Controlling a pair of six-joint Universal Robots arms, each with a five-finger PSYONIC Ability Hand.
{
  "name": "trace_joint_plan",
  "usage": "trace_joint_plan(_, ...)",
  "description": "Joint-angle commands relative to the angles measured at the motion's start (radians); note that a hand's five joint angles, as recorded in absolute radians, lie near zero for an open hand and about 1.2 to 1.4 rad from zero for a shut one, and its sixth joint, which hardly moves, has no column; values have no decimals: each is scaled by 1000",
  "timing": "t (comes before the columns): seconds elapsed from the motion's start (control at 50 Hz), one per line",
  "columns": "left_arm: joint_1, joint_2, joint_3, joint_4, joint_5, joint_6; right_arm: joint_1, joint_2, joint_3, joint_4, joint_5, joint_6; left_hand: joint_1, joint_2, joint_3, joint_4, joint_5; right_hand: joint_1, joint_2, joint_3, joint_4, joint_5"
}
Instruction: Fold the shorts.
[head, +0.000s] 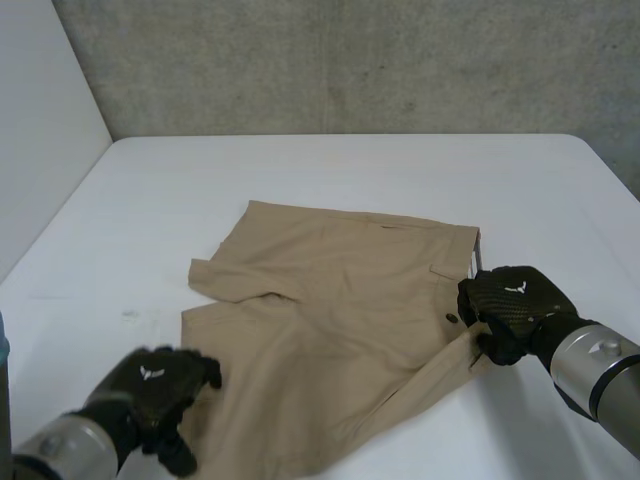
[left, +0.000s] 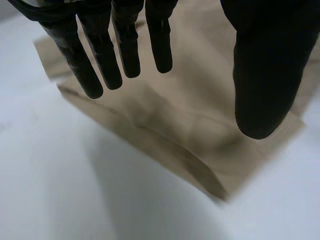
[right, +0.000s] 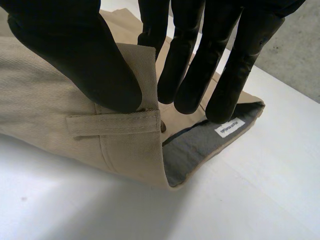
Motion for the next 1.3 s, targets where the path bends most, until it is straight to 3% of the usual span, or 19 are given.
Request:
trace_joint_plan(0.02,-33,8,-56,-21,-22,-80,-1,2,11,-20,-1,1,73,74,72,83,82,417,223,214,205,224)
trace_joint_plan(0.4,-50,-80,-50,82,-23,-78,-3,-27,36,-21,-1,1,276,277,274,286,285,417,223,214,205,224)
trace_joint_plan(0.6,-111,-142,-39,98,-49,-78,-4,-32,37,-21,-1,0,281,282,280,291,291,417,223,214,205,224)
trace_joint_plan(0.64,-123,-142,-38,100,-69,-78,-4,-32,39,-21,-1,0,415,416,414,425,425,417,223,214,205,224)
trace_joint_plan(0.66,-131,-137,-32,103,-98,-78,-3,-32,39,-21,-1,0,794,795,793,804,804,417,223,214,205,224)
trace_joint_plan(0.68,-137,-131,-24,109,-124,-80,-3,-32,39,-21,-1,0,940,941,939,950,950,417,223,214,205,224)
trace_joint_plan(0.76,-145,-79,0,132,-214,-70,-4,-43,37,-20,-3,-2,942,943,940,952,951,417,223,214,205,224)
trace_joint_plan(0.86,-148,71,33,131,-242,-41,-3,-122,26,0,-3,-28,942,943,940,952,951,417,223,214,205,224)
trace_joint_plan(0.94,-140,184,68,105,-242,28,-4,-228,16,69,-4,-101,942,943,940,952,951,417,223,214,205,224)
trace_joint_plan(1.1,-148,352,137,-74,-238,138,-93,-368,-46,435,-12,-365,942,943,940,952,951,417,223,214,205,224)
trace_joint_plan(1.18,-166,420,200,-188,-221,134,-119,-440,-104,627,-82,-454,942,943,940,952,951,417,223,214,205,224)
trace_joint_plan(1.3,-163,458,221,-227,-149,126,-233,-454,-141,632,-220,-438,942,943,940,952,951,417,223,214,205,224)
